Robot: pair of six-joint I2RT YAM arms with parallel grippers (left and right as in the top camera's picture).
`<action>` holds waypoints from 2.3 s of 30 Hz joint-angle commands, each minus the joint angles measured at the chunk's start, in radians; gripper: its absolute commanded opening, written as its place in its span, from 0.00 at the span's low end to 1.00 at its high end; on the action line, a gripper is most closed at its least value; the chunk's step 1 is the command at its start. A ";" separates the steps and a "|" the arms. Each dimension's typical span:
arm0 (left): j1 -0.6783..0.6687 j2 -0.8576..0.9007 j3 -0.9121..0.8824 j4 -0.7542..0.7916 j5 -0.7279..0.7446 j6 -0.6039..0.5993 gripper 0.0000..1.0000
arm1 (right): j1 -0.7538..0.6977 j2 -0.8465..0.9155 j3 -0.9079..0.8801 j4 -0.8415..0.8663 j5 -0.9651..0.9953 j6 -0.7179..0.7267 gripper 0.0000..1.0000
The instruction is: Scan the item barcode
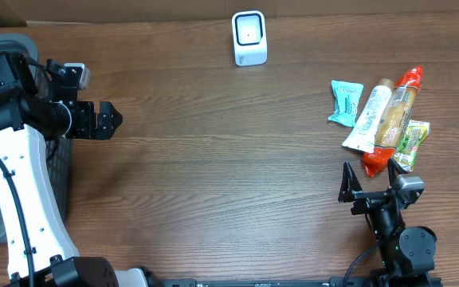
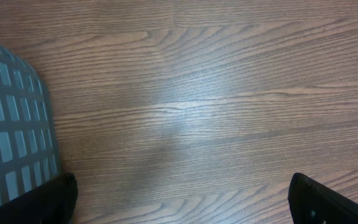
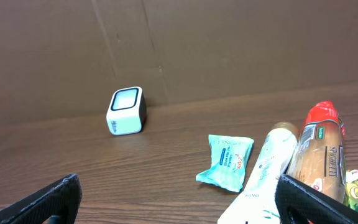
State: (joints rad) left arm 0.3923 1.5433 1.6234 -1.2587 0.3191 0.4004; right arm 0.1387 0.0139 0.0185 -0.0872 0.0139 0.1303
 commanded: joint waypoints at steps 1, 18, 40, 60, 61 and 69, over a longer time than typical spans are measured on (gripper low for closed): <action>-0.006 0.006 0.000 0.003 0.011 0.022 1.00 | -0.003 -0.011 -0.011 0.004 -0.009 -0.004 1.00; -0.006 0.006 0.000 0.003 0.011 0.023 1.00 | -0.003 -0.011 -0.011 0.004 -0.009 -0.004 1.00; -0.188 -0.405 -0.164 0.108 -0.093 -0.005 0.99 | -0.003 -0.011 -0.011 0.004 -0.009 -0.004 1.00; -0.314 -1.326 -1.407 1.387 -0.199 -0.244 1.00 | -0.003 -0.011 -0.011 0.004 -0.009 -0.004 1.00; -0.314 -1.360 -1.434 1.387 -0.200 -0.232 1.00 | -0.003 -0.011 -0.011 0.004 -0.009 -0.004 1.00; -0.315 -1.540 -1.616 1.392 -0.235 -0.134 0.99 | -0.003 -0.011 -0.011 0.004 -0.009 -0.004 1.00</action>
State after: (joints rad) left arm 0.0814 0.0341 0.0582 0.1268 0.1204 0.2207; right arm 0.1387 0.0139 0.0185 -0.0895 0.0044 0.1303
